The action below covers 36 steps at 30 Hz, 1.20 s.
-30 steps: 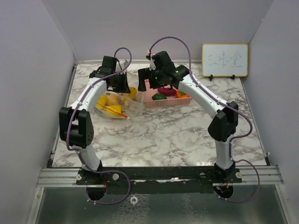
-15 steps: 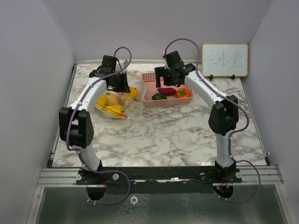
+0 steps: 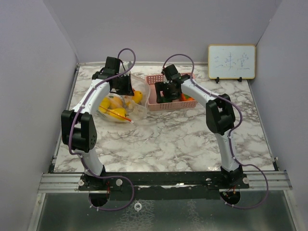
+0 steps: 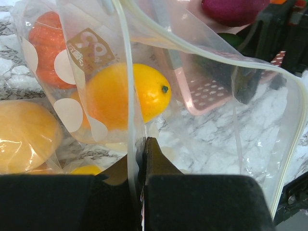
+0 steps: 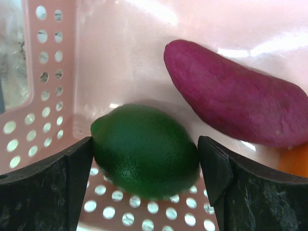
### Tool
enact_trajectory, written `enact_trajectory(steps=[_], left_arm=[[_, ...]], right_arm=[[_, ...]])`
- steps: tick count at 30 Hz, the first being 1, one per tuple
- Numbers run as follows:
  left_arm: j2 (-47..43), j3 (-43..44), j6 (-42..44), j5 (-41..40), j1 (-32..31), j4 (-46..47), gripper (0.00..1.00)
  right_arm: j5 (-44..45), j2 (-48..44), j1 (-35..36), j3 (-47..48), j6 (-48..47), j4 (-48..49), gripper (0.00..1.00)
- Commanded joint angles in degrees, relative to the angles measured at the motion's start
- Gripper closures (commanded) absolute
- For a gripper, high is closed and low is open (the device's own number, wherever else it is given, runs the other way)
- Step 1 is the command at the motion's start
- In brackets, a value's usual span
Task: Place the food in the zip-top bag and seal the zipper
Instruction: Pick up the fake vegetable from the bin.
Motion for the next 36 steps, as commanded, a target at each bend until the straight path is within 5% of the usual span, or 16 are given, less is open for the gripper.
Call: enact_trajectory(steps=[1,3,8,19,25,29,36], left_arm=[[-0.01,1.53,0.34,-0.27,-0.21,-1.01,1.0],[-0.34,1.12,0.3,-0.25,-0.22,-1.01,1.0],[-0.98,0.27,0.3,-0.34,-0.22,-0.94,1.0],[-1.27,0.77,0.57,-0.9,-0.22,-1.21,1.0],[-1.26,0.24,0.39,-0.79,-0.22,-0.79,1.0],[-1.35,0.45,0.33,-0.7,-0.23,-0.63,1.0],[-1.98,1.55,0.21,-0.43,-0.18,-1.1,1.0]], right_arm=[[-1.26,3.92,0.21,0.53,0.66,2.51,0.16],[-0.91,4.31,0.22,0.03,0.66,2.45,0.18],[1.0,2.88,0.22,-0.96,0.51,3.54,0.62],[-0.86,-14.0,0.21,-0.22,-0.44,4.94,0.65],[-20.63,-23.75,0.36,-4.95,0.83,15.31,0.65],[-30.94,-24.58,3.05,-6.58,3.72,22.51,0.64],[-30.97,-20.33,6.1,-9.37,9.05,27.0,0.6]])
